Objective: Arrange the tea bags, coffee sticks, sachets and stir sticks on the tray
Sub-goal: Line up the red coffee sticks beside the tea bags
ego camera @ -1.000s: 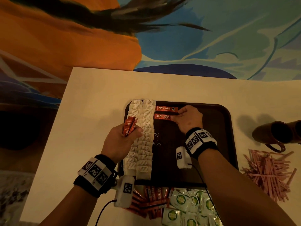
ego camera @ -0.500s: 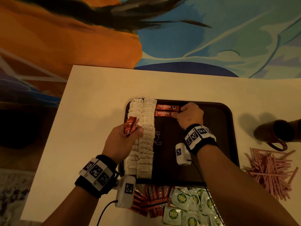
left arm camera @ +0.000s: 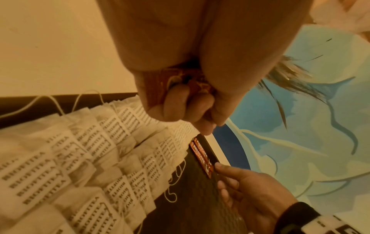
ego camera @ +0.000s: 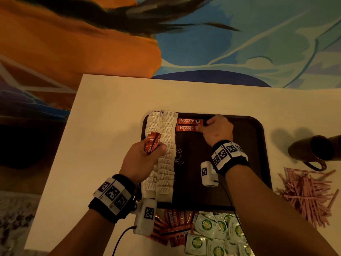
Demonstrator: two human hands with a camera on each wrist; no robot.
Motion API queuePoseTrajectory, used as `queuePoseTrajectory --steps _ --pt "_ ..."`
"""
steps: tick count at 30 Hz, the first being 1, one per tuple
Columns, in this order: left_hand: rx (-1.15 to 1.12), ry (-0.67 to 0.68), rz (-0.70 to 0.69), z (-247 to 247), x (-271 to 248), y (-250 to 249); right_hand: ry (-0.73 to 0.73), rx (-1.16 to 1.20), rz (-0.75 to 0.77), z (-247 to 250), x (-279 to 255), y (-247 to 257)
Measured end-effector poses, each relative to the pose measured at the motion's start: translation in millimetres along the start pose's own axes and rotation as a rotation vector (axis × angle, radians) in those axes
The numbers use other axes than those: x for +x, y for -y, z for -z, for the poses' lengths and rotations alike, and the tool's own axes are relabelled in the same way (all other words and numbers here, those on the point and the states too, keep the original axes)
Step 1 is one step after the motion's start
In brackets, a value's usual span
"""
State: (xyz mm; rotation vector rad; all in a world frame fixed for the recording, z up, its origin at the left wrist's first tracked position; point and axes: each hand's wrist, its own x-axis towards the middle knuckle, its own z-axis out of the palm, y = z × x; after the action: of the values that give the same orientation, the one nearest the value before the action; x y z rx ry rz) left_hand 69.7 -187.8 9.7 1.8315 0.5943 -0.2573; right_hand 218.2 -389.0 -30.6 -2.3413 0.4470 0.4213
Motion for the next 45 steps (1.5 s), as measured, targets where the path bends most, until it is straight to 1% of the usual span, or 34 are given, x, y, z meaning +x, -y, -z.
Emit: queuePoseTrajectory --steps 2,4,6,8,10,12,15,20,24,25,26,29,32,34,37,40,42,45 --pt "-0.024 0.029 0.007 -0.6 -1.5 -3.8 -0.038 0.038 0.05 5.8 -6.3 2.6" --pt "-0.068 0.062 0.019 -1.9 -3.0 -9.0 -0.011 0.102 0.141 12.0 -19.2 7.7" --pt "-0.107 0.116 0.023 -3.6 -4.1 -14.3 0.113 0.154 0.281 16.9 -38.4 14.6" --pt "-0.12 0.177 0.009 -4.6 -4.9 -17.4 0.308 0.207 0.422 19.4 -58.9 20.3" --pt "-0.135 0.24 -0.015 -4.6 -5.4 -18.5 0.469 0.261 0.506 17.0 -74.5 21.6" --pt "-0.144 0.292 -0.029 -4.2 -5.7 -18.6 0.511 0.299 0.54 12.5 -82.7 20.4" --pt "-0.132 0.335 -0.03 -2.8 -8.2 -19.0 0.481 0.375 0.537 9.4 -86.0 17.3" --pt "-0.094 0.337 -0.023 5.3 -12.9 -15.6 0.433 0.457 0.501 17.3 -81.7 9.3" --pt "-0.022 0.261 -0.068 14.8 -13.1 -11.2 0.499 0.683 0.409 34.2 -82.1 8.8" --pt "-0.012 0.233 -0.074 16.8 -12.3 -9.1 0.509 0.702 0.402 36.4 -81.8 8.8" --pt "-0.008 0.205 -0.075 17.9 -11.2 -7.5 0.512 0.694 0.405 37.5 -81.6 9.0" --pt "-0.057 0.151 -0.078 15.2 -9.1 -11.9 0.522 0.57 0.431 32.3 -82.0 8.7" --pt "-0.139 0.167 -0.103 8.3 -8.4 -22.8 0.588 0.502 0.427 22.3 -87.6 8.7" --pt "-0.138 0.175 -0.133 5.8 -6.9 -26.0 0.604 0.475 0.436 18.1 -91.0 9.6" --pt "-0.108 0.134 -0.18 7.7 -3.0 -26.4 0.593 0.46 0.438 17.4 -92.9 11.8" --pt "-0.114 0.119 -0.201 8.1 -0.4 -27.4 0.581 0.503 0.411 19.5 -92.1 14.0" --pt "-0.135 0.086 -0.199 5.3 1.0 -29.1 0.584 0.491 0.415 20.5 -91.2 15.9" --pt "-0.226 0.018 -0.167 0.0 3.9 -30.5 0.588 0.442 0.444 19.7 -93.2 17.2"
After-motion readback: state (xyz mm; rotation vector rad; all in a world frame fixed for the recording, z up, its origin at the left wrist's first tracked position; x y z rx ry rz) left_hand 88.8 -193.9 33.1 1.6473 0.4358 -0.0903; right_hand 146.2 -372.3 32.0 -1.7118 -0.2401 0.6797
